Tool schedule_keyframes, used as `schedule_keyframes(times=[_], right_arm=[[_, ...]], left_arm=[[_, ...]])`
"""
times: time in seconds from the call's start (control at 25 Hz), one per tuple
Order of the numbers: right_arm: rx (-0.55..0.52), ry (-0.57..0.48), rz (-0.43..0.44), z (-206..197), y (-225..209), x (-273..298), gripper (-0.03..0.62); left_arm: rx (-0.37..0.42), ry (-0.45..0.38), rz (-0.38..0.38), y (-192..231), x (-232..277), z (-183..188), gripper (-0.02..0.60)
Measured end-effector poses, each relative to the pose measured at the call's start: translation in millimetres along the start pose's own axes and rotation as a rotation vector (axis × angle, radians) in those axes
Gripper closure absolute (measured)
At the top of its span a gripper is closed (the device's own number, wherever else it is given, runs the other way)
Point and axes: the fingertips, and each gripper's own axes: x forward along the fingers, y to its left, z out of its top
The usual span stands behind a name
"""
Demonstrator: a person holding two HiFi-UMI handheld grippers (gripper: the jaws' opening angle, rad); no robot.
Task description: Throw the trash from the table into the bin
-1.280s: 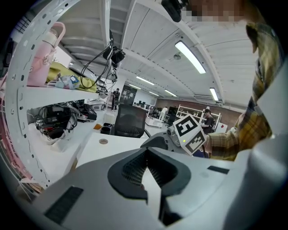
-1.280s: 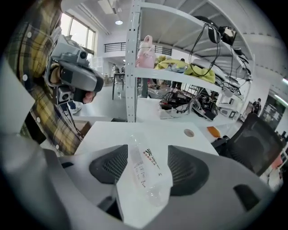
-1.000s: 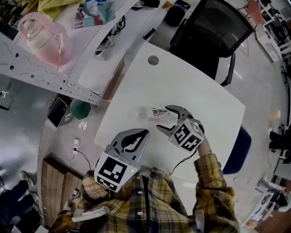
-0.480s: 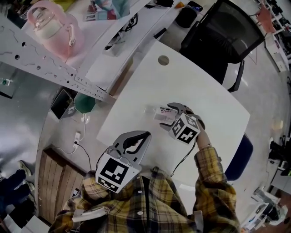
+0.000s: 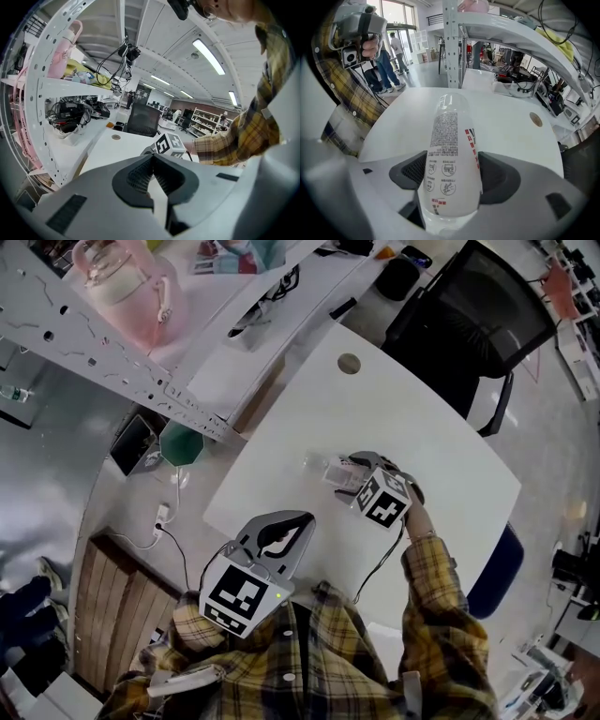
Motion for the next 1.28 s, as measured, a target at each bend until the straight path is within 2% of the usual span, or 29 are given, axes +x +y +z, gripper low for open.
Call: schedule_keyframes(times=[0.04,0.24,0.72,1.04,1.28], right_arm=[[0.001,0.004,0.003,-1,1,0,0.273],[0.026,-0.016,0.012,0,6,-1,0.278],[0.117,-0.143,-0.072,12,14,-31,0.281],[0.136,-0.147,-0.129,13,37,-42,0.281],[0.235,-0.154,-0.197,8,46,-56,0.281]], left_arm=[[-0.001,0.0,0.0,-1,0,-1,0.574],[0.001,0.0,0.007,-3,-2,-2,0.574],[0.018,-0.01,-0.007,-15,-5,-4,0.574],[0.049,-0.023,-0.079,-28,-2,-2,0.574],[0.09,-0.01,-0.193,-41,-1,1,0.574]])
